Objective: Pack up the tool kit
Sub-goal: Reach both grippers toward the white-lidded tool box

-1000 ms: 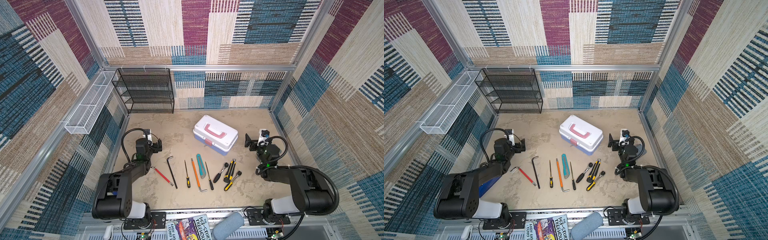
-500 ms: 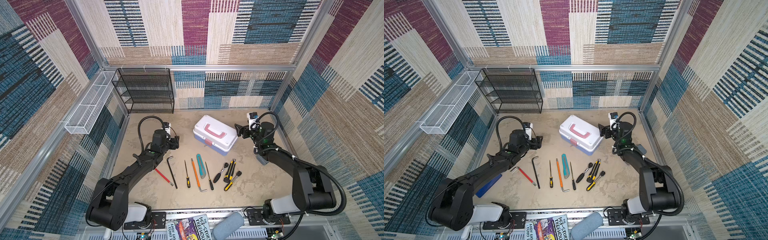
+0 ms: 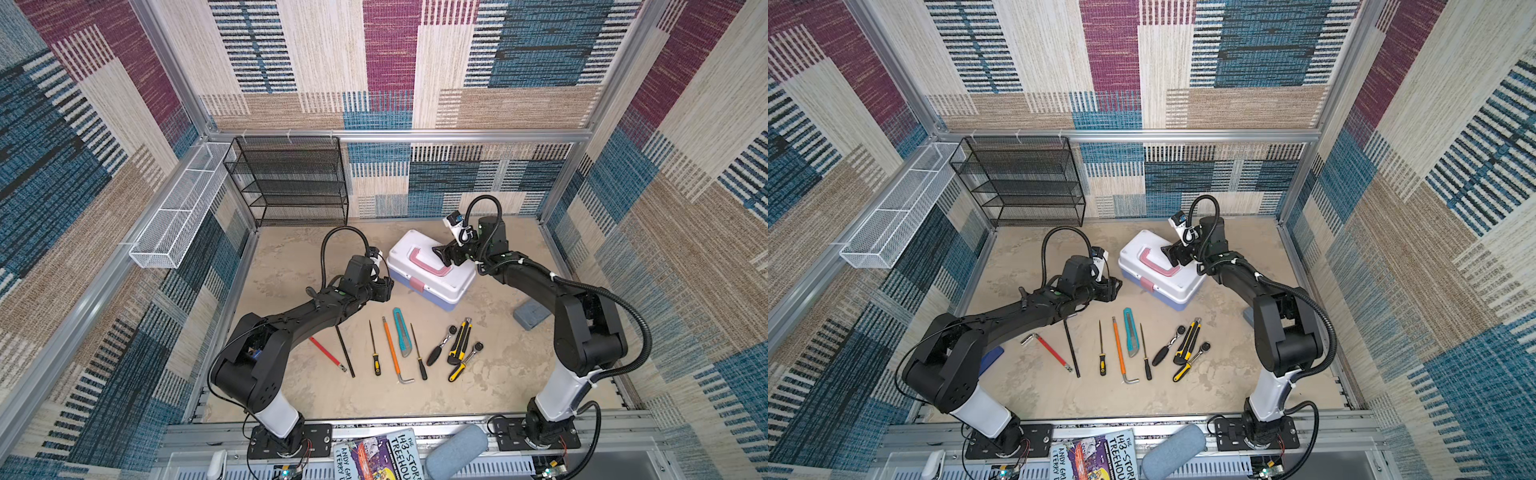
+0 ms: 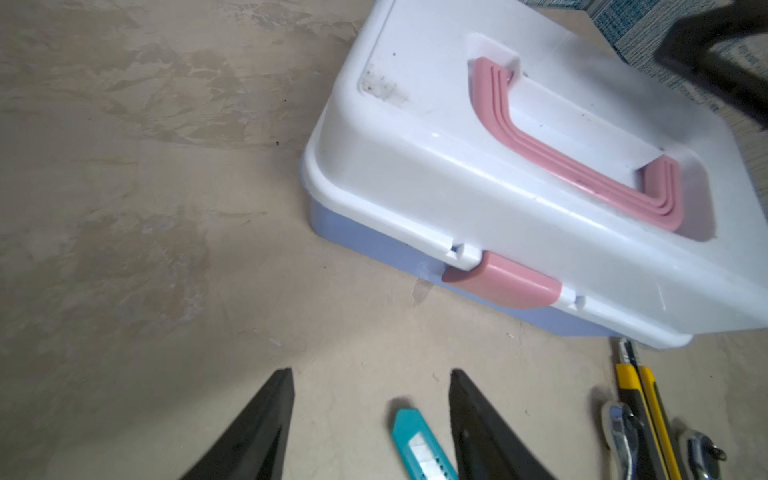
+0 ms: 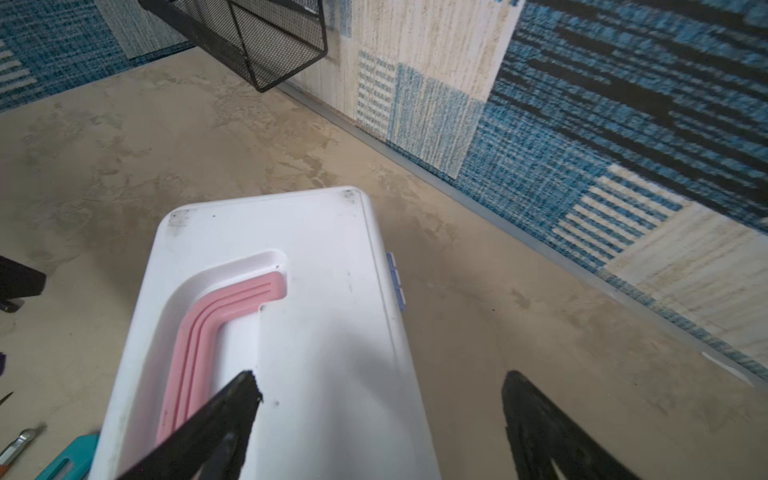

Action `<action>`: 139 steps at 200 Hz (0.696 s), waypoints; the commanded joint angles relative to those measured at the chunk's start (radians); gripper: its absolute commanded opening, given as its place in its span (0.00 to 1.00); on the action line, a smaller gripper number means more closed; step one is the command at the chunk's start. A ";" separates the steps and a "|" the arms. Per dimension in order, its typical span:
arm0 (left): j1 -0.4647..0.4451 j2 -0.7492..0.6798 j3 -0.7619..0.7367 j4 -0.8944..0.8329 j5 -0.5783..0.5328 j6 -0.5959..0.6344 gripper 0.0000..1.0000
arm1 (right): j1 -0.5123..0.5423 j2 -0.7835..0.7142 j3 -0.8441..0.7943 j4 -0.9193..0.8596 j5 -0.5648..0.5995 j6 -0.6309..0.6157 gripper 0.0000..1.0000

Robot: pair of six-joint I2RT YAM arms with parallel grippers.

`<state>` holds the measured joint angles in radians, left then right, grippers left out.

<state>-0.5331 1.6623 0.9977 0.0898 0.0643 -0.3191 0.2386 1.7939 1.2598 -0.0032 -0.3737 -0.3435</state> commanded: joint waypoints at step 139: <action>-0.002 0.307 0.389 -0.171 0.169 -0.094 0.27 | 0.000 0.064 0.038 -0.164 -0.102 0.050 0.90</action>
<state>-0.5385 1.9377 1.3285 -0.0589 0.2173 -0.3973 0.2363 1.8671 1.3273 -0.1051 -0.4377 -0.3305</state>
